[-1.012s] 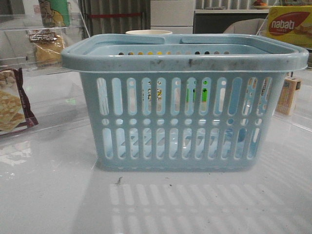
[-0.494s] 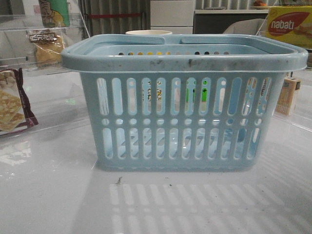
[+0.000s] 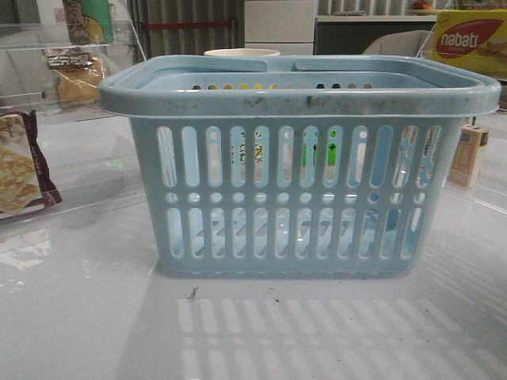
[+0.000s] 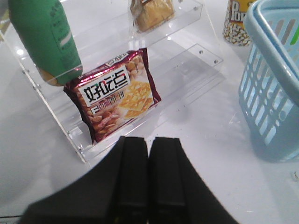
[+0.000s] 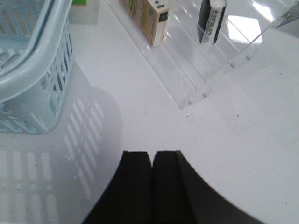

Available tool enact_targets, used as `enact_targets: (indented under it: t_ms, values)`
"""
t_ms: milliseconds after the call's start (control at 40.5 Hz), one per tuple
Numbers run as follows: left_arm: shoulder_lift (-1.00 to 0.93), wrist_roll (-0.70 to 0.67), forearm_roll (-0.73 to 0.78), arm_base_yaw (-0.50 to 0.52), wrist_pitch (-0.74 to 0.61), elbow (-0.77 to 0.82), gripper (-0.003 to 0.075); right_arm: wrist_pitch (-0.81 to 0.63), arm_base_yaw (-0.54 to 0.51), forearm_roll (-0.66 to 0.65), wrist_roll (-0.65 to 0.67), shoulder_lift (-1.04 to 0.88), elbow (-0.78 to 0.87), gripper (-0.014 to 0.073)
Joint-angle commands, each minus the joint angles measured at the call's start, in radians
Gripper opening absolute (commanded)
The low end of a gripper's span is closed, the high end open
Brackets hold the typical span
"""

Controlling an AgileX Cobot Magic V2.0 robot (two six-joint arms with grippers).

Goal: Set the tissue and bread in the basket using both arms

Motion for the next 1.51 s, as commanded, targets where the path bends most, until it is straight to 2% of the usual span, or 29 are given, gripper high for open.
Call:
enact_targets:
  t_ms: [0,74,197,271,321,444,765,1135,1481]
  values:
    - [0.037,-0.003,-0.006,0.002,-0.071,-0.032,0.0103,-0.049,-0.005,-0.011,0.003,0.050,-0.025,0.0072]
    - [0.055,0.000,-0.006,0.002,-0.071,-0.032,0.0176,-0.047,-0.005,-0.011,0.003,0.077,-0.025,0.0160]
    - [0.074,0.021,-0.003,0.002,-0.079,-0.032,0.0430,-0.058,-0.005,-0.011,0.003,0.127,-0.025,0.0416]
    - [0.079,0.021,-0.008,-0.003,-0.079,-0.032,0.0530,-0.063,-0.005,-0.011,0.003,0.155,-0.025,0.0502]
    - [0.081,0.021,-0.008,-0.013,-0.079,-0.032,0.0554,-0.066,-0.005,-0.012,0.003,0.172,-0.025,0.0522]
    - [0.081,0.021,-0.008,-0.071,-0.079,-0.032,0.0529,-0.095,-0.021,-0.012,0.005,0.216,-0.036,0.0519]
    - [0.081,0.021,0.001,-0.264,-0.079,-0.032,0.0430,-0.116,-0.217,-0.012,0.019,0.405,-0.243,0.0519]
    - [0.081,0.021,0.001,-0.279,-0.079,-0.032,0.0340,-0.161,-0.232,0.021,0.019,0.683,-0.501,0.0519]
    - [0.081,0.021,0.001,-0.279,-0.079,-0.032,0.0253,-0.238,-0.232,0.108,0.019,0.911,-0.641,0.0519]
